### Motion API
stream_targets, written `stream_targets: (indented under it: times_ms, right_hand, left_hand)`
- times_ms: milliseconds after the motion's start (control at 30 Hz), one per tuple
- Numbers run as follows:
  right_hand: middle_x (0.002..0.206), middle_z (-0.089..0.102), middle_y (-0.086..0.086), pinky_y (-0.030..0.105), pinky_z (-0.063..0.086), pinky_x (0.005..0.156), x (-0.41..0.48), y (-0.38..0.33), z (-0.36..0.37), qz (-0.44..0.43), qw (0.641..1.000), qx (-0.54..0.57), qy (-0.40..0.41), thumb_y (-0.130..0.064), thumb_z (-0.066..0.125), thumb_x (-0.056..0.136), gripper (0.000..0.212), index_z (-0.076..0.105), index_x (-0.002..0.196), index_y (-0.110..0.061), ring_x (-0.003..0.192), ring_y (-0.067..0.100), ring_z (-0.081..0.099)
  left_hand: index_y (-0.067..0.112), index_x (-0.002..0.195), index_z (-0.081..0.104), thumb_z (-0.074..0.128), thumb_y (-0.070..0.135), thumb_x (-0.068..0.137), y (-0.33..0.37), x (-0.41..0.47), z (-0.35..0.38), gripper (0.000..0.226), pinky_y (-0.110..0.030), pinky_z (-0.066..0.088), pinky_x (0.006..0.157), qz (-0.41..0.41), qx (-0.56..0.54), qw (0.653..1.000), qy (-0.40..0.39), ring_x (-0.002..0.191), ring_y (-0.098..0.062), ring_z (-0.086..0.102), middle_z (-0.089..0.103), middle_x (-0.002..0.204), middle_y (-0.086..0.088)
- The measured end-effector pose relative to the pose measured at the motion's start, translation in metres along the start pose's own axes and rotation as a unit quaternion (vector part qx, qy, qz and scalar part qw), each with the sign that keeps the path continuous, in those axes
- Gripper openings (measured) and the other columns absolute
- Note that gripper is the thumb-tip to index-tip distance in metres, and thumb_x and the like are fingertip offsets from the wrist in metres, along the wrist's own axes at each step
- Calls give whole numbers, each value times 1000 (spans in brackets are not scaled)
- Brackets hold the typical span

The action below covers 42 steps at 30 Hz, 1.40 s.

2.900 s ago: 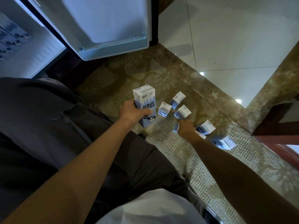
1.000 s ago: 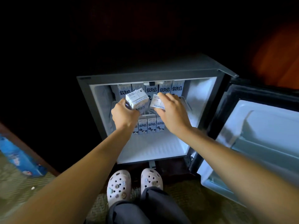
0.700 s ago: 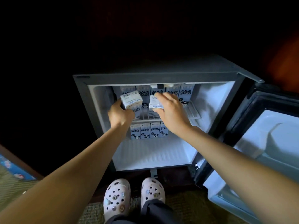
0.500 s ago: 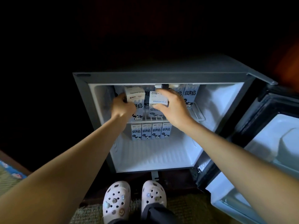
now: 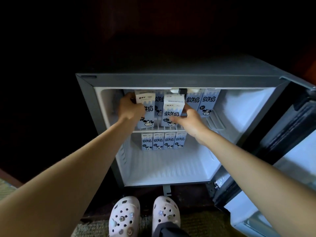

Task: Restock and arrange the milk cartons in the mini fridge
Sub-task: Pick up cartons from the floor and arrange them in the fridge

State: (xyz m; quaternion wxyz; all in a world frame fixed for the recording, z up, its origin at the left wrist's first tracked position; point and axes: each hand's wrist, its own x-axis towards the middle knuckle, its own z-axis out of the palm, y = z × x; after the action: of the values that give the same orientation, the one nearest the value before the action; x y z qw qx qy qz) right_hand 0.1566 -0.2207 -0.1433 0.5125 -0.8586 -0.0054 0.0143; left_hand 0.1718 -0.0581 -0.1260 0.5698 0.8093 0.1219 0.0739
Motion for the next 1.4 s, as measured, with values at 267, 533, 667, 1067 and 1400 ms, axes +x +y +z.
stream_targets:
  times_ms: [267, 533, 667, 1067, 1400]
  right_hand:
    - [108, 60, -4, 26, 39, 84, 7, -5, 5, 10, 998, 45, -29, -16, 62, 88, 40, 52, 127, -17, 99, 12, 53]
    - [104, 65, 1, 44, 46, 102, 10, 14, 2, 66, 996, 51, -24, -2, 66, 82, 49, 50, 127, -9, 101, 21, 60]
    - [124, 62, 10, 44, 45, 103, 12, 11, 6, 60, 997, 34, -33, -2, 66, 82, 58, 45, 134, -12, 112, 26, 59]
    - [123, 62, 10, 39, 49, 99, 17, 13, 5, 61, 996, 53, -28, 2, 66, 80, 58, 46, 133, -10, 107, 24, 61]
    - [124, 62, 13, 28, 50, 84, 17, 2, 14, 49, 996, 61, -46, 6, 62, 82, 53, 48, 132, -7, 102, 24, 61]
  left_hand:
    - [10, 121, 45, 48, -14, 73, -24, -4, 9, 53, -35, 55, 65, 26, 3, 999, 25, 92, -24, 61, 61, 101, -7]
    - [13, 132, 39, 73, -4, 66, -49, 3, 21, 76, -38, 54, 90, 34, 25, 999, -25, 108, -23, 60, 61, 118, -8]
    - [13, 135, 37, 83, 19, 64, -54, 5, 30, 85, -41, 53, 93, 42, 63, 997, 5, 110, -24, 60, 61, 121, -6]
    - [7, 117, 55, 79, 17, 69, -58, 6, 32, 55, -23, 51, 62, 41, 65, 995, 58, 87, -20, 67, 69, 97, -5]
    - [8, 121, 48, 80, 5, 66, -61, 13, 21, 64, -24, 50, 77, 12, 41, 999, -22, 100, -20, 64, 67, 109, -4]
